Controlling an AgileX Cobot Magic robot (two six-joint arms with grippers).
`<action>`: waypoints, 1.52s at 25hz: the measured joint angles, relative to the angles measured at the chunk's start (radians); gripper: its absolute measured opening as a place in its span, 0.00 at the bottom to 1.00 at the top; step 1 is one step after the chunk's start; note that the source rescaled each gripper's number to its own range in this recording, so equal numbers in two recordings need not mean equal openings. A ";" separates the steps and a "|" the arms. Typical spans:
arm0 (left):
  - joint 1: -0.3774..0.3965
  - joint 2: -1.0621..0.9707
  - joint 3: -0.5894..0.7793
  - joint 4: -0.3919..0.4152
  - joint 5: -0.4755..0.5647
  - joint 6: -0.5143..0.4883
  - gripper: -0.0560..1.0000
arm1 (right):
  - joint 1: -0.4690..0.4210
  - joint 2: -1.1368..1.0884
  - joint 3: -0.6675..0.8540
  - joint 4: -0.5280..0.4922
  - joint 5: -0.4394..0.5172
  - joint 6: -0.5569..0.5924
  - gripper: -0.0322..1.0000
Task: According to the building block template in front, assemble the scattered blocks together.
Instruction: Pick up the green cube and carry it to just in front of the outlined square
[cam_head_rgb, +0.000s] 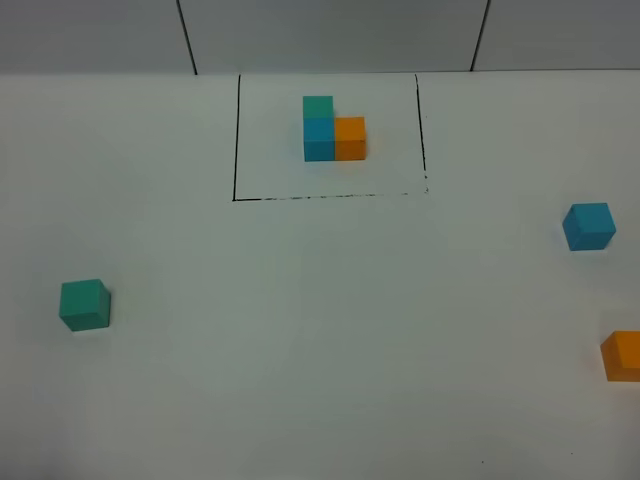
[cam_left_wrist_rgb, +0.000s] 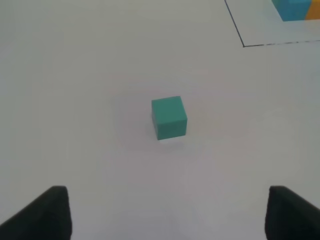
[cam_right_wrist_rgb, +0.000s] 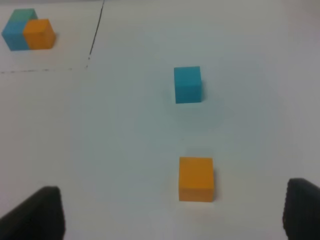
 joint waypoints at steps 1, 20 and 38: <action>0.000 0.000 0.000 0.000 0.000 0.000 0.78 | 0.000 0.000 0.000 0.000 0.000 0.000 0.78; 0.000 0.000 0.000 0.000 0.000 0.000 0.78 | 0.000 0.000 0.000 0.000 0.000 0.007 0.78; 0.000 0.000 0.000 0.000 0.000 0.000 0.78 | 0.000 0.000 0.000 0.000 0.000 0.011 0.78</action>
